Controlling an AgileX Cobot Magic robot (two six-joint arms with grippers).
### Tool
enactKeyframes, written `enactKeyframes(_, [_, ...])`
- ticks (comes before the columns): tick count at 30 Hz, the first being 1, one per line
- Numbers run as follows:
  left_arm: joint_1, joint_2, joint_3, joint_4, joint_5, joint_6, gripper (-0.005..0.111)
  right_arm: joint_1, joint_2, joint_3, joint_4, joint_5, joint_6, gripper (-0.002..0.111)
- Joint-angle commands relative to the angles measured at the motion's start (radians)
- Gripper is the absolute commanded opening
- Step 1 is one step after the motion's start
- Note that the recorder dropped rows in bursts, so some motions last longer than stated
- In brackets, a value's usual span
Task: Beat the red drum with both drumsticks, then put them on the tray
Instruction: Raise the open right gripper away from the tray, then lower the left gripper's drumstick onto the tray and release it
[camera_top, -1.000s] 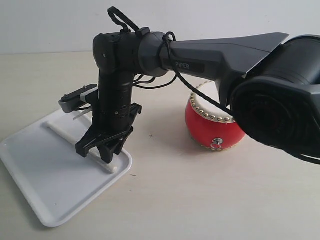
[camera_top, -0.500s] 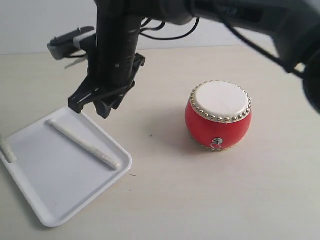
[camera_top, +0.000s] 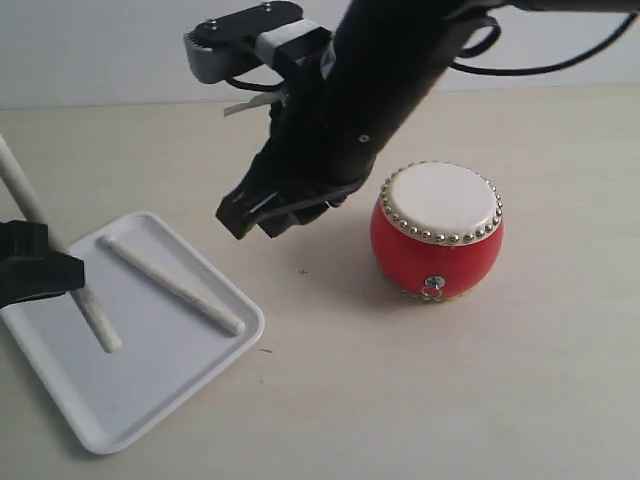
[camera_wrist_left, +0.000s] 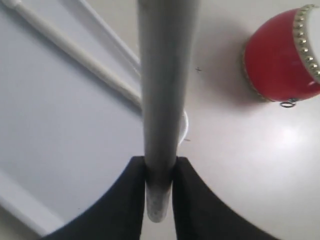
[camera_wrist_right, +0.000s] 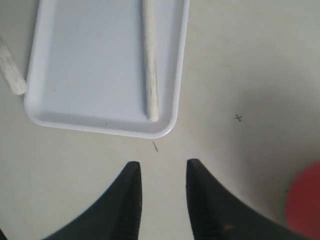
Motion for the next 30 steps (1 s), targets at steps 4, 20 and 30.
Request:
enactKeyframes(4, [0.0, 0.011, 0.006, -0.274, 0.012, 0.065, 0.0, -0.006, -0.071, 0.154, 0.067, -0.142, 0.0, 0.031])
enactKeyframes(20, [0.004, 0.135, 0.119, -0.393, -0.086, -0.01, 0.0, -0.006, -0.063, 0.154, 0.072, -0.177, -0.003, 0.031])
enactKeyframes(30, [0.004, 0.276, 0.141, -0.517, -0.213, -0.047, 0.0, -0.006, -0.063, 0.154, 0.072, -0.179, -0.023, 0.031])
